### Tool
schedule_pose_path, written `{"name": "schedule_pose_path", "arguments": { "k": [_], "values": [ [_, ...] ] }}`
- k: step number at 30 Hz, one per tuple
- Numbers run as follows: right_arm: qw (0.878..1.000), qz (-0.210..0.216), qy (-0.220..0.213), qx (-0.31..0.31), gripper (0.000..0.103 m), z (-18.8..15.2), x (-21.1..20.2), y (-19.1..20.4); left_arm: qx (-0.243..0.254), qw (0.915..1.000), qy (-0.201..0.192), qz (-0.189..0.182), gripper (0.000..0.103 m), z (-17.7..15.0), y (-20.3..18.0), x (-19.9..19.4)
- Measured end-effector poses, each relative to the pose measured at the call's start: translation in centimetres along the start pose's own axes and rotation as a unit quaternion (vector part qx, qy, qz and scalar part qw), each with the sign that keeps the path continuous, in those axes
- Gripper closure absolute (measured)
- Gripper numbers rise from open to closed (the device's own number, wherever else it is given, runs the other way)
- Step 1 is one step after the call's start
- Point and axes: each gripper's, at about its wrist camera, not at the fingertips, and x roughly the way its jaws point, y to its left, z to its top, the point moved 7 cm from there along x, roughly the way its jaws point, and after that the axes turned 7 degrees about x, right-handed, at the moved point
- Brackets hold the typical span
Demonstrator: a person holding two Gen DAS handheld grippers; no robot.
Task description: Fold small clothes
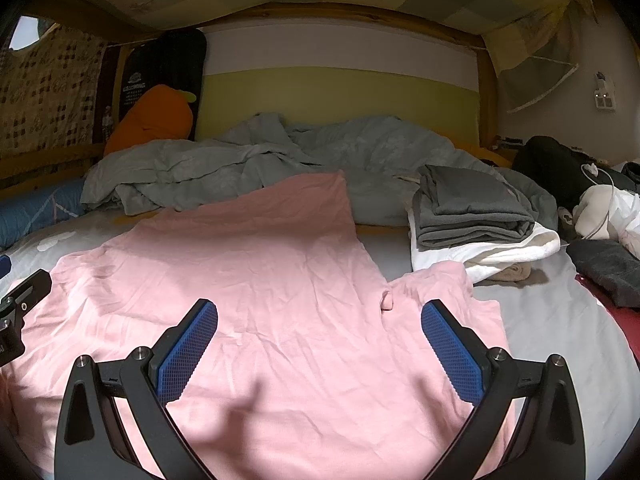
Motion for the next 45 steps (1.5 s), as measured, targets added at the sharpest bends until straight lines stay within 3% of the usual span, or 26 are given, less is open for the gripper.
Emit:
{"name": "schedule_pose_path", "arguments": {
  "k": [9, 37, 41, 45],
  "values": [
    [1.0, -0.002, -0.004, -0.021, 0.001, 0.4, 0.3, 0.1, 0.009, 0.9999, 0.002, 0.004, 0.0, -0.1, -0.1, -0.1],
    [1.0, 0.001, 0.001, -0.009, 0.001, 0.0, 0.3, 0.5, 0.012, 0.9999, 0.004, 0.01, 0.0, 0.0, 0.1, -0.1],
    [1.0, 0.003, 0.004, -0.004, 0.001, 0.0, 0.4, 0.3, 0.005, 0.9998, -0.011, 0.018, 0.0, 0.1, 0.7, -0.7],
    [1.0, 0.014, 0.005, 0.005, 0.001, 0.5, 0.2, 0.1, -0.003, 0.9998, -0.019, 0.003, 0.0, 0.3, 1.2, -1.1]
  ]
}}
